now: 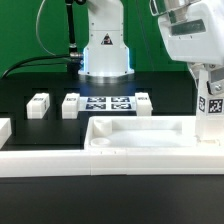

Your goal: Assemble desk

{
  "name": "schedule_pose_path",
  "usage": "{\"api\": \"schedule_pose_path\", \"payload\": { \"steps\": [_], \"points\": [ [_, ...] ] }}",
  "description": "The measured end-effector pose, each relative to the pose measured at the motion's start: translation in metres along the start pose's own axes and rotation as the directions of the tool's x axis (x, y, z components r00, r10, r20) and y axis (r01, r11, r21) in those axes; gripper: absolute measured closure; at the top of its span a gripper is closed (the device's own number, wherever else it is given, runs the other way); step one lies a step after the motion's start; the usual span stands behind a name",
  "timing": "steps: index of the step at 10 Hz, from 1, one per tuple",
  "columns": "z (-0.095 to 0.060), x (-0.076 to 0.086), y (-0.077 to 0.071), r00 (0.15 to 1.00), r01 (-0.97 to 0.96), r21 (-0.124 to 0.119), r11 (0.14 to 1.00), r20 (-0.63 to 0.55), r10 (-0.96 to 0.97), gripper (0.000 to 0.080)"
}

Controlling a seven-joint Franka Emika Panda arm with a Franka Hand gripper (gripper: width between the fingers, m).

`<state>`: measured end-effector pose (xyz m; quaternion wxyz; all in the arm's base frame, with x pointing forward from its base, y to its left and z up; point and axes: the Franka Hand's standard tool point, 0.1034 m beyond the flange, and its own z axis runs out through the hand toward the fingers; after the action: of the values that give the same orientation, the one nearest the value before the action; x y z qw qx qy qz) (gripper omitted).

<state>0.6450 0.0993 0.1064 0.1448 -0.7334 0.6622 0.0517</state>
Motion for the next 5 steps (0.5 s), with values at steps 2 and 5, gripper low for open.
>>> {"api": "schedule_pose_path", "payload": {
  "steps": [2, 5],
  "points": [
    [0.001, -0.004, 0.003, 0.948, 0.317, -0.042, 0.948, -0.026, -0.318, 0.0242],
    [-0.001, -0.01, 0.003, 0.756, 0.652, -0.084, 0.754, -0.014, -0.655, 0.0152]
  ]
}}
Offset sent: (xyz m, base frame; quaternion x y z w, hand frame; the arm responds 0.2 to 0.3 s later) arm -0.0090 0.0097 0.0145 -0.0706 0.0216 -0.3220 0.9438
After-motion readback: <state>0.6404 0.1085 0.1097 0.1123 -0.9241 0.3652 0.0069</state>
